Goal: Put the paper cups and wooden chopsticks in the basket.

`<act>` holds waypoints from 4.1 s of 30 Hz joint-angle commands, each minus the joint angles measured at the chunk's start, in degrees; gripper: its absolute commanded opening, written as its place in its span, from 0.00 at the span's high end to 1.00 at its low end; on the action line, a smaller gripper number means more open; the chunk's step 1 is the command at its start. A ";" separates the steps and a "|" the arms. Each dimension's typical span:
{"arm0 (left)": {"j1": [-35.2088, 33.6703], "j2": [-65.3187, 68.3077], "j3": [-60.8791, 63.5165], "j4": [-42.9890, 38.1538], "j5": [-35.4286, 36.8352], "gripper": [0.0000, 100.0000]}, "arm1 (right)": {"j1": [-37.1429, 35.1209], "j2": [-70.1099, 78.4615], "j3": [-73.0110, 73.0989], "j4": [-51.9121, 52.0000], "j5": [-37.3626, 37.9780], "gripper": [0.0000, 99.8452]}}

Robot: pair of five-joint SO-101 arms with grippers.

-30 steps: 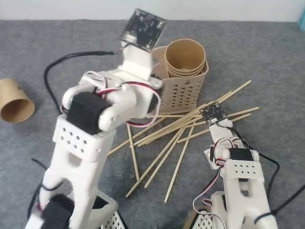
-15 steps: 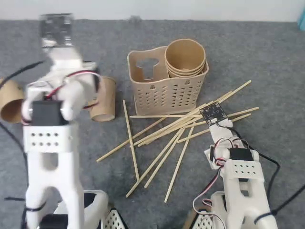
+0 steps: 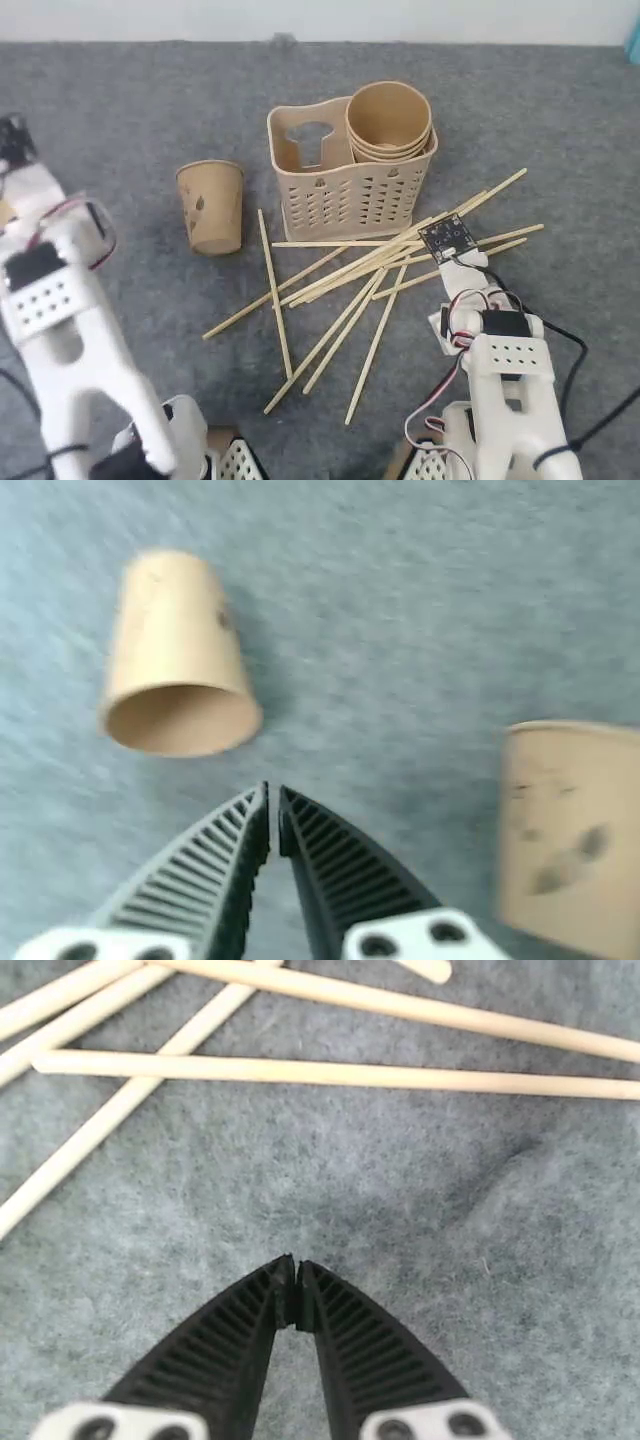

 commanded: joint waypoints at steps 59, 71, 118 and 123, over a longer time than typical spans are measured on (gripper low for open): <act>-12.84 55.47 -27.30 -30.51 -25.67 0.86 | -0.66 -2.07 0.70 0.31 0.35 0.99; -11.78 52.04 -26.77 -23.12 -22.68 0.99 | -0.66 -2.07 0.70 -0.13 0.44 0.99; -11.60 56.35 -60.00 33.85 11.25 0.71 | -0.66 -2.07 0.70 -0.04 0.44 0.99; -12.57 57.49 -64.66 38.24 11.25 0.73 | -0.66 -2.07 0.70 -0.04 0.44 0.99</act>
